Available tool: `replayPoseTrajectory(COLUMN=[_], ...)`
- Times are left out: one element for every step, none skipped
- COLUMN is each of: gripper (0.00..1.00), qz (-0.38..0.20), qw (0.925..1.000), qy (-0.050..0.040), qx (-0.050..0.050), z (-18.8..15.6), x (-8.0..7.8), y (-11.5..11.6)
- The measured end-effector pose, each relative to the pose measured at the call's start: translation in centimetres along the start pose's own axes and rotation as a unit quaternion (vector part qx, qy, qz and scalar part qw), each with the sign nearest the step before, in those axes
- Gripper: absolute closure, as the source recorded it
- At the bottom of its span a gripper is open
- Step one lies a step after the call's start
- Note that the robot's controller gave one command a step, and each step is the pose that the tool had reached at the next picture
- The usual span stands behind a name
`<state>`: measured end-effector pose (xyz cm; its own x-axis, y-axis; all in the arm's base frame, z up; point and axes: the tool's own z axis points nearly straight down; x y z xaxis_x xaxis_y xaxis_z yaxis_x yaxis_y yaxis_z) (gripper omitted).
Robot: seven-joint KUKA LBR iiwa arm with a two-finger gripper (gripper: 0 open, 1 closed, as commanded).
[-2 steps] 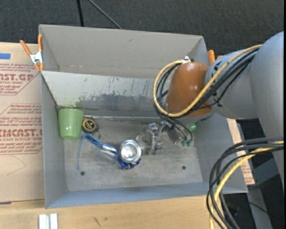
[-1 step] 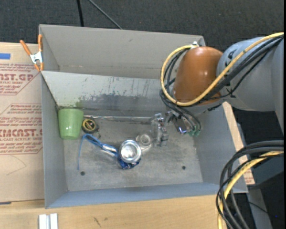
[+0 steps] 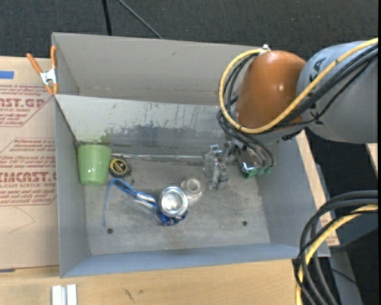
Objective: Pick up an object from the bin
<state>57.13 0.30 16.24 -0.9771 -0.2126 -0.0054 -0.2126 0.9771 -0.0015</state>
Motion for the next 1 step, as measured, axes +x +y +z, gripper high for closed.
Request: replayPoseTrajectory(gripper=[1.00], qz=[0.000], qw=[1.0000], qy=[0.0005], qx=[0.000], z=[-1.28], x=[-0.13], y=[0.04])
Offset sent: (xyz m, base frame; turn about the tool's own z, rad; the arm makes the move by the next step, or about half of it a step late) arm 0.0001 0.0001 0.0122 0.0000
